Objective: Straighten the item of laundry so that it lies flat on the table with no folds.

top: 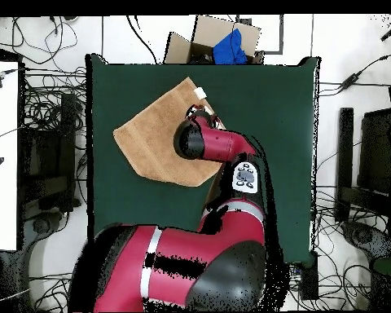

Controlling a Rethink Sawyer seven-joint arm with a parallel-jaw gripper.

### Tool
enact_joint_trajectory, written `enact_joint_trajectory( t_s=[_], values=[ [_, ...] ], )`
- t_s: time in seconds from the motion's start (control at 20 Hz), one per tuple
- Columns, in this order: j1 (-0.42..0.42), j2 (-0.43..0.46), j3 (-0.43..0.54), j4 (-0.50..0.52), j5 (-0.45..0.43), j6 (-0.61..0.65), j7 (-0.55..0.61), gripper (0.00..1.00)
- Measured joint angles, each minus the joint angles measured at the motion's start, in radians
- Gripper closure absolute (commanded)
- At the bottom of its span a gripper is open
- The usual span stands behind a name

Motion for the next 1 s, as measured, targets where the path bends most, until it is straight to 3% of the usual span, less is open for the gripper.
enact_joint_trajectory(
  t_s=[0.3, 0.35, 1.0],
  values=[
    [0.019, 0.016, -0.006, -0.034, 0.0, 0.0, 0.0, 0.0],
    [0.023, 0.019, -0.008, -0.04, 0.0, 0.0, 0.0, 1.0],
    [0.046, 0.027, -0.013, -0.055, 0.0, 0.0, 0.0, 1.0]
  ],
)
